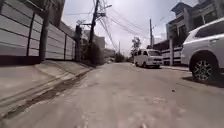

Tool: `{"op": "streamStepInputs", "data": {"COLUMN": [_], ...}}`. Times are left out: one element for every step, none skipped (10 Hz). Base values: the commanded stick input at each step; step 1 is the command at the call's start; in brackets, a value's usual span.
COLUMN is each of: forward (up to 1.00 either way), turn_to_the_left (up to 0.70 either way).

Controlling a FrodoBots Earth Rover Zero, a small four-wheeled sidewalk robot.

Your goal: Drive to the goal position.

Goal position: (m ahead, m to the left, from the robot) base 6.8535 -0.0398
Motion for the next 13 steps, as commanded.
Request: {"op": "streamStepInputs", "data": {"forward": [1.00, 1.00, 1.00, 1.00, 1.00, 1.00, 1.00, 1.00, 1.00, 1.00, 1.00, 1.00, 1.00], "turn_to_the_left": [0.00, 0.00, 0.00, 0.00, 0.00, 0.00, 0.00, 0.00, 0.00, 0.00, 0.00, 0.00, 0.00]}}
